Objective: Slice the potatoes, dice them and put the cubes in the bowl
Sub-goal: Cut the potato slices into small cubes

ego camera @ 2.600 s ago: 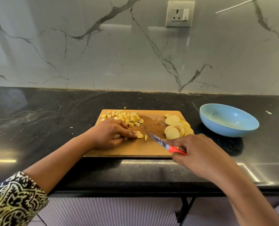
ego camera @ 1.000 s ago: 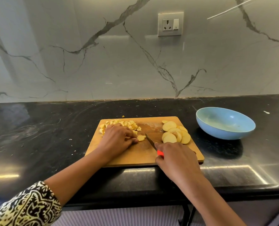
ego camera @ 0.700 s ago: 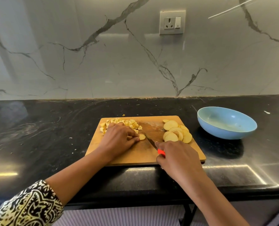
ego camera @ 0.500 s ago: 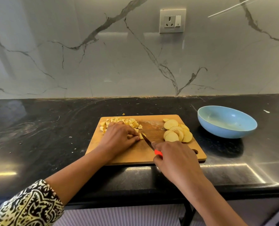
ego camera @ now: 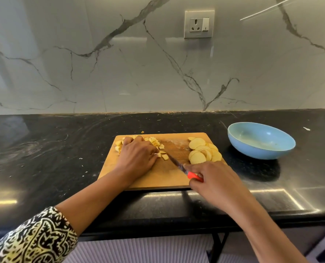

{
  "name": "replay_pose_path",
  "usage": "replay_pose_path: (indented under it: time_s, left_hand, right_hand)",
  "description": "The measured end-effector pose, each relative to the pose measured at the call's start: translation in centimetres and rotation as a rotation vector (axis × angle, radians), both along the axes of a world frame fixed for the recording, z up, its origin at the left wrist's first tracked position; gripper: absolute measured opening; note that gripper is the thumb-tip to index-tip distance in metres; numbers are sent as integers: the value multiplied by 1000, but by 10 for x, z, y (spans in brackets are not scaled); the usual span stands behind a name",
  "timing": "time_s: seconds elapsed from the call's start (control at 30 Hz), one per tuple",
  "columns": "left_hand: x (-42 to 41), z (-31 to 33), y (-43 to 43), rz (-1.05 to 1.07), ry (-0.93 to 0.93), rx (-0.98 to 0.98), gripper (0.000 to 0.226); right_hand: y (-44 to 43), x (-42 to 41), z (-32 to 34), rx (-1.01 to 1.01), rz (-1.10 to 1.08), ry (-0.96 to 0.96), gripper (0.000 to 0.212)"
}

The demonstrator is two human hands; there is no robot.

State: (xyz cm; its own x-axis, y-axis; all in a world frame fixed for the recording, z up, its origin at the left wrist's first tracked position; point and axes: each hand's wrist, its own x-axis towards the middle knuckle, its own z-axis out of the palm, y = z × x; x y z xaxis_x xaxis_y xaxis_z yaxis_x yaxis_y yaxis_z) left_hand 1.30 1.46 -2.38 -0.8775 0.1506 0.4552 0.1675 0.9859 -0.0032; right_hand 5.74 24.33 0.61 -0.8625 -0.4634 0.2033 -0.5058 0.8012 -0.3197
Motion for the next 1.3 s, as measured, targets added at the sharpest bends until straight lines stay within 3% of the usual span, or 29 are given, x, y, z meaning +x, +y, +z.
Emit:
replay_pose_path:
  time_s: [0.2, 0.33, 0.53, 0.67, 0.83, 1.0, 1.07, 1.17, 1.3]
  left_hand:
    - [-7, 3, 5, -235, -51, -31, 33]
    - [-25, 10, 0, -192, -44, -184, 29]
    - [-34, 14, -15, -164, 131, -70, 23]
    - [-32, 11, -18, -304, -81, -151, 28]
    - [-36, 13, -19, -226, 72, -191, 25]
    - [-33, 7, -19, -343, 57, -217, 25]
    - [-36, 10, -14, -315, 75, -118, 27]
    - [-49, 27, 6, -324, 2, 26, 30]
    - [-91, 43, 41, -237, -240, -133, 44]
  right_hand:
    - [9, -27, -20, -379, -153, 202, 42]
    - [7, -38, -29, -468, -173, 219, 43]
    - [12, -44, -37, -465, -175, 229, 43]
    - [11, -47, -36, -456, -172, 201, 43]
    - [15, -56, -30, -439, -211, 229, 43]
    - [31, -71, -26, -458, -277, 264, 43]
    - [37, -77, -26, -477, -304, 275, 42]
    - [41, -81, -28, -518, -321, 271, 42]
    - [42, -80, -32, -526, -319, 243, 43]
